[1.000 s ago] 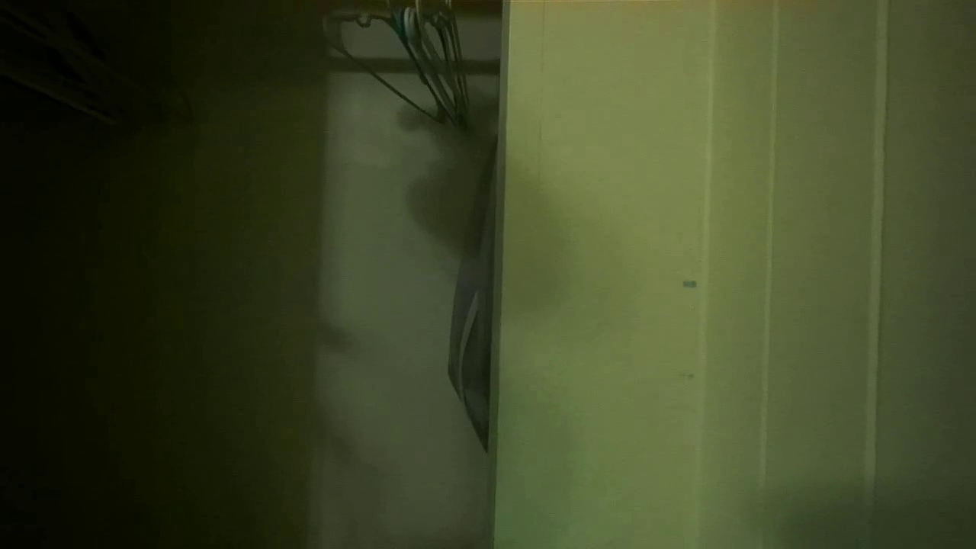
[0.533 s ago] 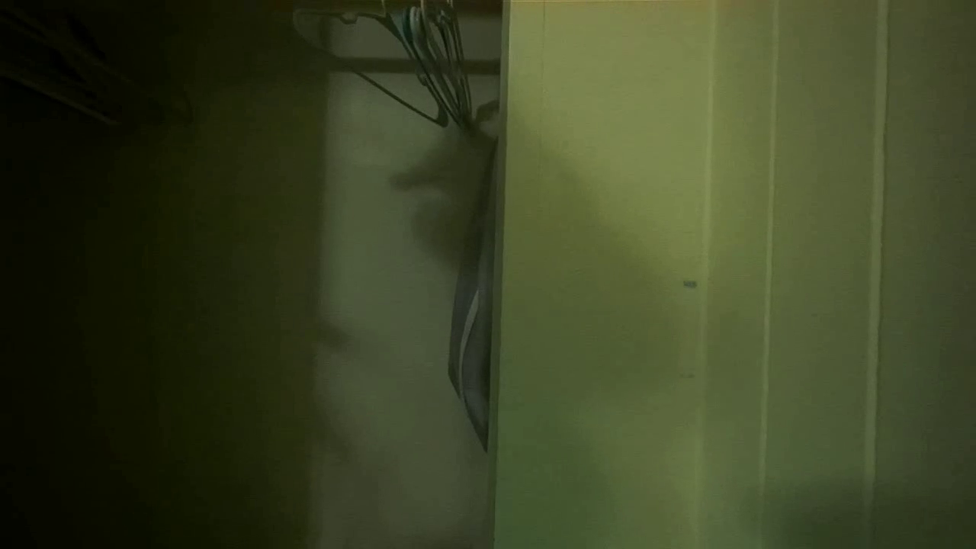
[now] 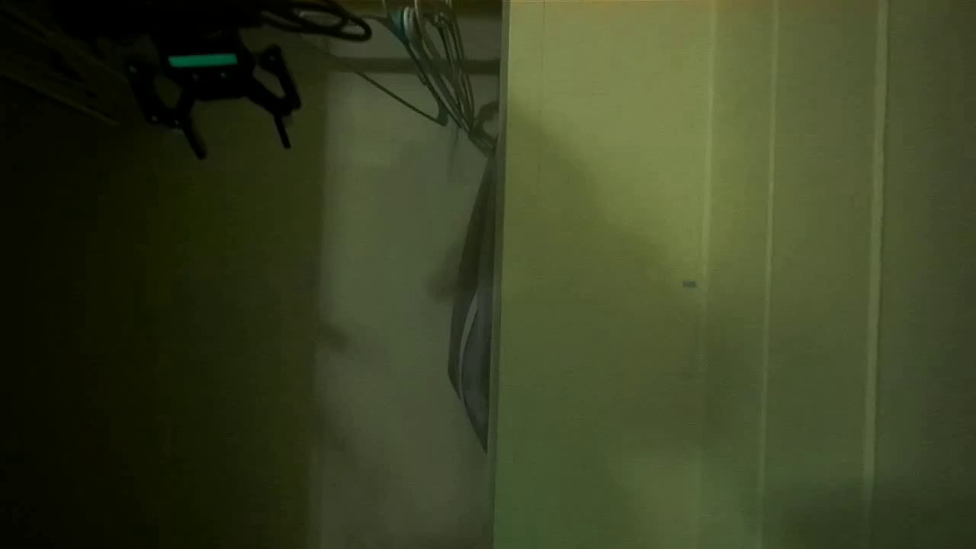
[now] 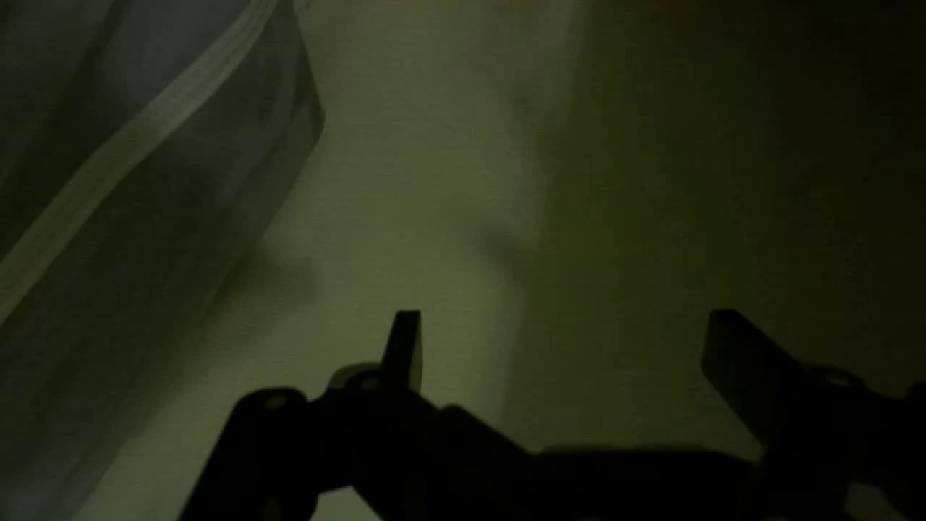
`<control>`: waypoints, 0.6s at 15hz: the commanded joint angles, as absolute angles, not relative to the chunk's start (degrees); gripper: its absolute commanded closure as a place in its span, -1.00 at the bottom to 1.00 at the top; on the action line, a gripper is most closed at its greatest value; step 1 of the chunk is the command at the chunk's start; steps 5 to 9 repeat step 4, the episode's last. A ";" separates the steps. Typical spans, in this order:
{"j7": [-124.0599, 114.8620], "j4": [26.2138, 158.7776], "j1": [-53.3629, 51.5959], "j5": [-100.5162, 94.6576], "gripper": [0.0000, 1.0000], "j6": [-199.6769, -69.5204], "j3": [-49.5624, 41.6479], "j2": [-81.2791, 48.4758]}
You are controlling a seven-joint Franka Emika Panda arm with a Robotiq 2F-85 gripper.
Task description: Shift the coat hanger to the right
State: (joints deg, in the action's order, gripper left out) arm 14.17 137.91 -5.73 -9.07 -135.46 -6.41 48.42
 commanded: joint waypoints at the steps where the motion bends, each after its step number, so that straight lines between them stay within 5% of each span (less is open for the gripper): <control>1: 15.26 138.83 -4.86 -7.82 -1.00 -133.18 -6.78 48.11; 9: 16.00 139.94 -4.76 -7.31 -1.00 -130.97 -7.82 47.75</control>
